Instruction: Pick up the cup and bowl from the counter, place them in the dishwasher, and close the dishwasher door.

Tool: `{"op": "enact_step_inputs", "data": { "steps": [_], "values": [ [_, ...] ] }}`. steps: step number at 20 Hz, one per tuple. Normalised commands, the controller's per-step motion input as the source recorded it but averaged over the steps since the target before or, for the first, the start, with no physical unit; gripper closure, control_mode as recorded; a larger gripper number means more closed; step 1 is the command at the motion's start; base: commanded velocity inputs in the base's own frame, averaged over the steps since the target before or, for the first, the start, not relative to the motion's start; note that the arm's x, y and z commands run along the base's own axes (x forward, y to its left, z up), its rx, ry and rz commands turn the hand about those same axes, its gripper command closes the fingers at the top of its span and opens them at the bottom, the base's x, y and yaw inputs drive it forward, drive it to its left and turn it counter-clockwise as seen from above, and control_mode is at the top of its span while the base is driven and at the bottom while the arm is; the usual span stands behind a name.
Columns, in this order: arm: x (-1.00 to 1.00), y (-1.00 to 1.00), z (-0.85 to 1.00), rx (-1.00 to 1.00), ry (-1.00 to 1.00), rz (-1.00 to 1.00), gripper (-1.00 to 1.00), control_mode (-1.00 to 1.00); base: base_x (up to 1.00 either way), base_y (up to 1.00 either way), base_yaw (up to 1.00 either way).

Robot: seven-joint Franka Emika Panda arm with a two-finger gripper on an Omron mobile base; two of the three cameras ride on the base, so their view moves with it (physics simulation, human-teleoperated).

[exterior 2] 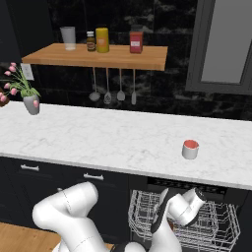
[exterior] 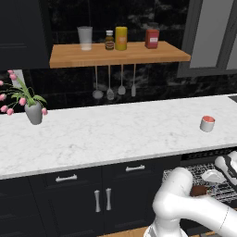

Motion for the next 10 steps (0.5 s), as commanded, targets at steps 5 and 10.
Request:
{"op": "enact_step_inputs", "data": {
  "steps": [5,10],
  "values": [
    [-0.03,0.0,0.05,0.0,-0.03,0.0,-1.0,-1.0,0.0,0.0,0.0],
    [-0.27,-0.01,0.42,0.0,-0.07,0.0,-1.0,-1.0,0.0,0.0,0.0]
  ]
}}
